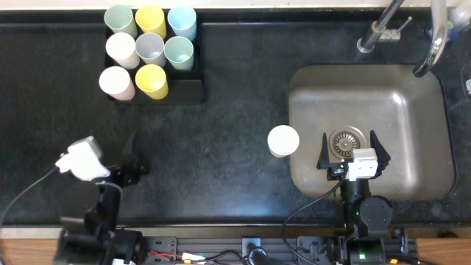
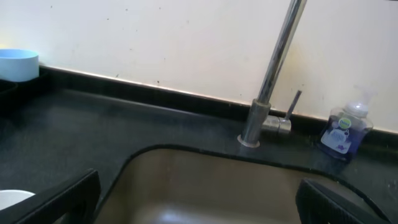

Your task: Store Cups

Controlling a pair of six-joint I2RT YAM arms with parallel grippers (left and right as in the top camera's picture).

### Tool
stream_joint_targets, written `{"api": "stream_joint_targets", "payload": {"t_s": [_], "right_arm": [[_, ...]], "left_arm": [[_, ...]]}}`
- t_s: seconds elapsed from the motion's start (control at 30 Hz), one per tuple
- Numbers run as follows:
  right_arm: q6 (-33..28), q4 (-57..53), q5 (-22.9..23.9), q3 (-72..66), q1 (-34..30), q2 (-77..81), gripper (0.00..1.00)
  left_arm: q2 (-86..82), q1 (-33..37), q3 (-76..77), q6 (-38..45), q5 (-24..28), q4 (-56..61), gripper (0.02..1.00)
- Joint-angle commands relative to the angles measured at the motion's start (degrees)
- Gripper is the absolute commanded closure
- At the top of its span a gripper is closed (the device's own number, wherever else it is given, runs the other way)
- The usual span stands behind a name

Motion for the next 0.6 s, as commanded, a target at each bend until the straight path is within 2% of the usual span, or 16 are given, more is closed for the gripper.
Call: {"api": "stream_joint_targets", "payload": {"t_s": [0.03,0.13,0.2,0.37,0.5,0.6], "right_arm": [[-0.20,0.26,-0.39,-0.76,0.31,-0.37,0.005],[-0.20,0.26,-0.39,-0.76,0.31,-0.37,0.005],[-0.20,0.26,-0.39,-0.76,0.31,-0.37,0.005],[-0.20,0.26,-0.39,-0.76,0.31,-0.37,0.003],[-0.20,0.26,-0.39,-0.76,0.31,-0.37,0.005],[-0.20,0.26,-0.39,-0.76,0.31,-0.37,0.003]], "left_arm": [[-2.27,-0.04,-10.84,14.84,9.46,25.18,0.020],[-3.72,-0.04,-15.85,24.48,12.83,38.64,0.020],[-6.12,-0.04,-17.49,26.99,12.98,39.52,0.020],[-15.69,-0.04,-20.70,28.96,13.03,29.05,0.020],[-15.56,-0.04,-23.26,28.94,13.42,24.28,0.020],[-15.58,-0.07,-23.43,28.89,14.38,16.13,0.020]]}}
